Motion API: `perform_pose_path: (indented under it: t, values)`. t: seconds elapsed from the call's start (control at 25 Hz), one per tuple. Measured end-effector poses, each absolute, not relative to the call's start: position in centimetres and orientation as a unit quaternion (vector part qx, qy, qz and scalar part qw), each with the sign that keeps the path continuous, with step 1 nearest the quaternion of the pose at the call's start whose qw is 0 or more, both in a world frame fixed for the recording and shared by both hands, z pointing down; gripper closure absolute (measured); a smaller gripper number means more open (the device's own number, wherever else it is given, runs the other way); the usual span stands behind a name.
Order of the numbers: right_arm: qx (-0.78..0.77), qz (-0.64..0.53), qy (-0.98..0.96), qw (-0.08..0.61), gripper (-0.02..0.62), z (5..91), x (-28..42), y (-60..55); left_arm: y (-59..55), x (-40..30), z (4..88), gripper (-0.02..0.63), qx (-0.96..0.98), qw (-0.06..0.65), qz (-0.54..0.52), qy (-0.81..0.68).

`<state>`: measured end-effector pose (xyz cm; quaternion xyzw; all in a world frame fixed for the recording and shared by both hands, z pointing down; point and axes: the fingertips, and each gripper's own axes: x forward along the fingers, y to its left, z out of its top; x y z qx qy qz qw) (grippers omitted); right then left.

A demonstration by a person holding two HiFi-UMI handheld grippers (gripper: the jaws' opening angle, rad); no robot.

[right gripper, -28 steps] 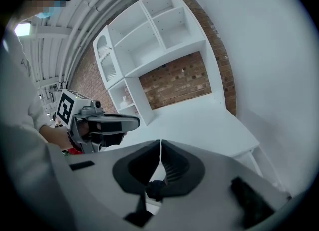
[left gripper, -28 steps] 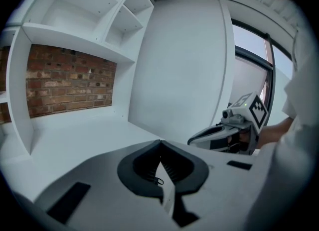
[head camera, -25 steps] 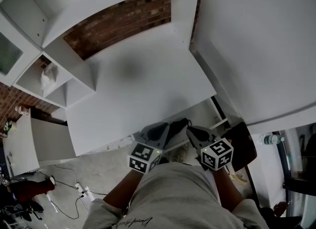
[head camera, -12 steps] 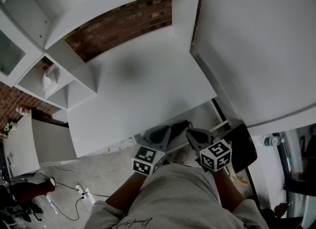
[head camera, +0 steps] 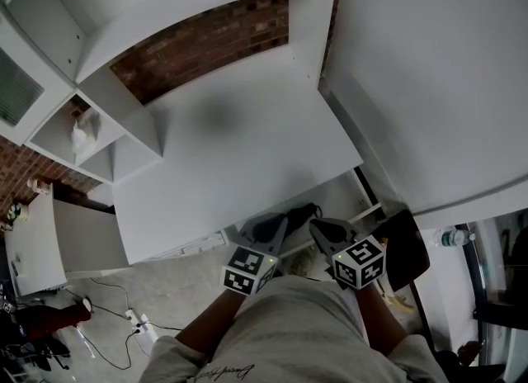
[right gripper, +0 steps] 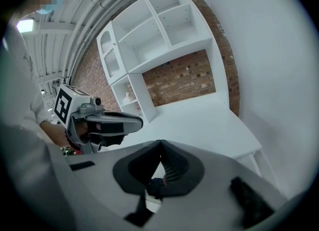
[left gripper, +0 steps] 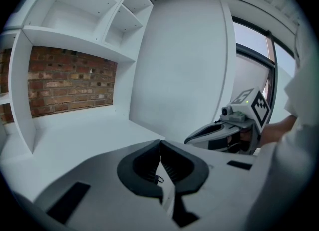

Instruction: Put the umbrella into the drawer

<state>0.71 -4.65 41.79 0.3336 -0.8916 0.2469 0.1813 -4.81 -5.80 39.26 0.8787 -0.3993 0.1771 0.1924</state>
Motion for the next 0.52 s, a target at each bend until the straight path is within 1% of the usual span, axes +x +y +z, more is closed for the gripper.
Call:
perform_pose_path:
  t: [0.52]
  values:
    - [0.325,0.24,-0.895,0.187,0.568,41.81,0.45,-4.68,-5.64,-4.42,39.24,0.591,0.882,0.188,0.182,-0.391]
